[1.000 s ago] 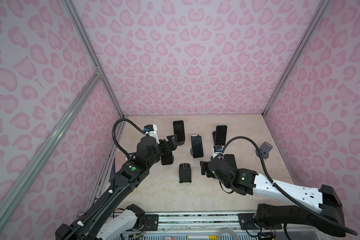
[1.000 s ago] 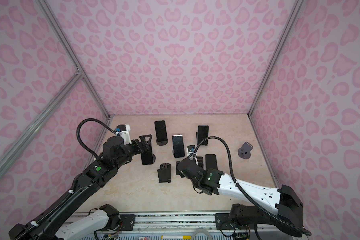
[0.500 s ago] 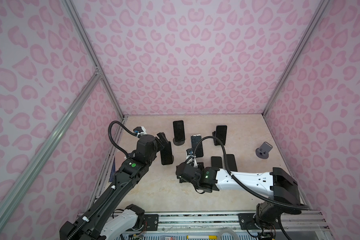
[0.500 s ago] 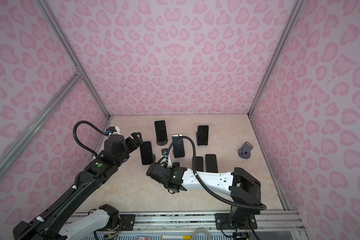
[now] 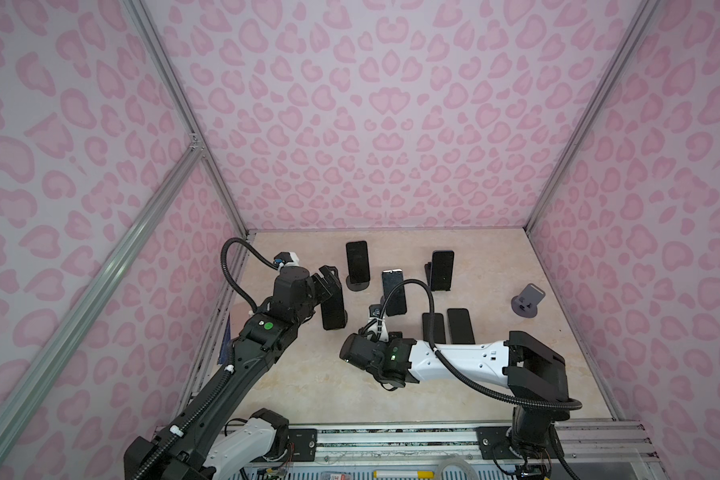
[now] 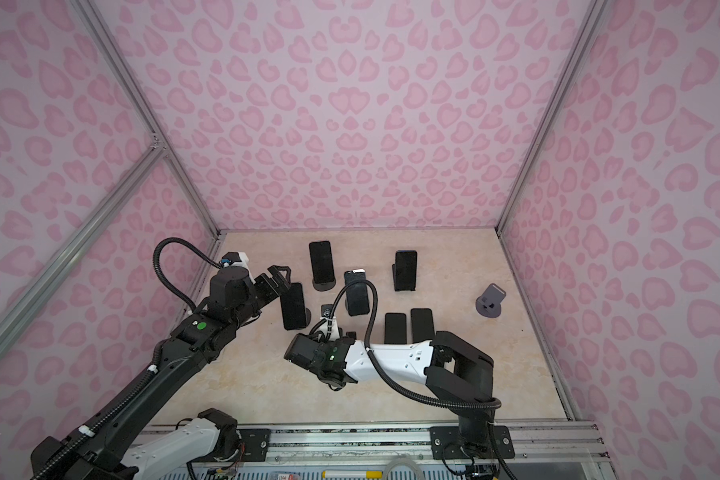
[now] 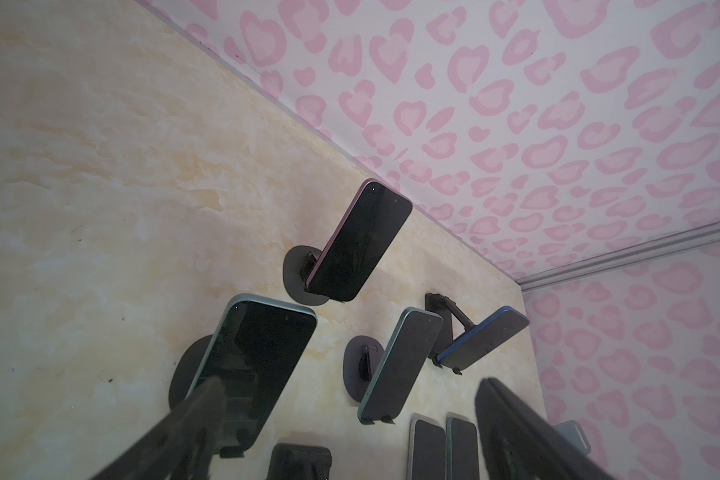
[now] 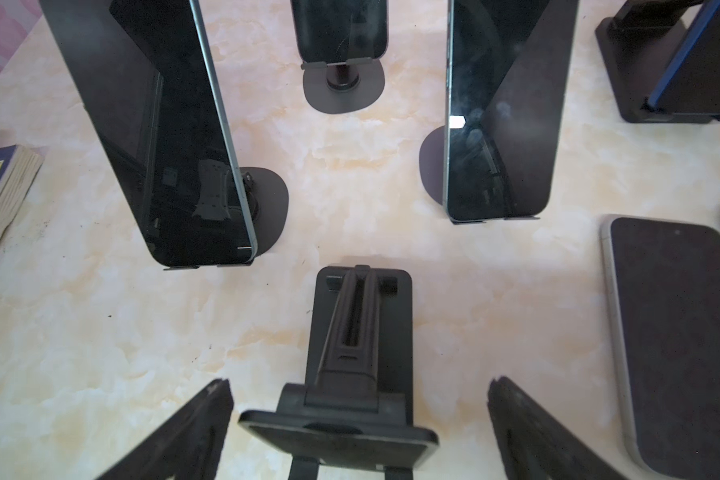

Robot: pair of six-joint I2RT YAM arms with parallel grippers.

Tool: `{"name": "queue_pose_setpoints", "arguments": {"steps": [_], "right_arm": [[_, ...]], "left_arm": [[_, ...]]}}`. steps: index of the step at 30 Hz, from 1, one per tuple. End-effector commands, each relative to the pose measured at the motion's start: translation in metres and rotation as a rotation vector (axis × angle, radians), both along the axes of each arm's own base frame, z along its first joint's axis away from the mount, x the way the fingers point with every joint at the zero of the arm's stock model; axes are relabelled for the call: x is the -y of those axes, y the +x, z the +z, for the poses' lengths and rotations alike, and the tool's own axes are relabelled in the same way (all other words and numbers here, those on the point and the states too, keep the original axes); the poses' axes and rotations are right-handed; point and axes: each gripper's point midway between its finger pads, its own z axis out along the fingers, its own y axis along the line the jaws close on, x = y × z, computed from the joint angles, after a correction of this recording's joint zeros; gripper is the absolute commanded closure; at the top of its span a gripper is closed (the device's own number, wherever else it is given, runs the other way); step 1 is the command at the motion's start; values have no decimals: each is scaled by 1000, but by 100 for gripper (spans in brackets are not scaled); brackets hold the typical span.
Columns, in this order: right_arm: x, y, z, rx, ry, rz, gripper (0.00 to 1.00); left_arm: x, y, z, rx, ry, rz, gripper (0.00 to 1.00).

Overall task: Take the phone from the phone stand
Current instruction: 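Grasp the black folding stand with the right gripper and lift it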

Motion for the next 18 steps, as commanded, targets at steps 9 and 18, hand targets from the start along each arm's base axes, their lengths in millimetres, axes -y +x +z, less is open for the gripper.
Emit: {"name": "queue_pose_setpoints", "arguments": {"steps": [9,18], "right_arm": [[-8,9,-28,12,17,-33,10],[-7,9,-38,14,40,-37,30]], "left_arm": [[13,2,18,49,-66,-67,3],[18,2,21,57,-82,-94,3]]}}
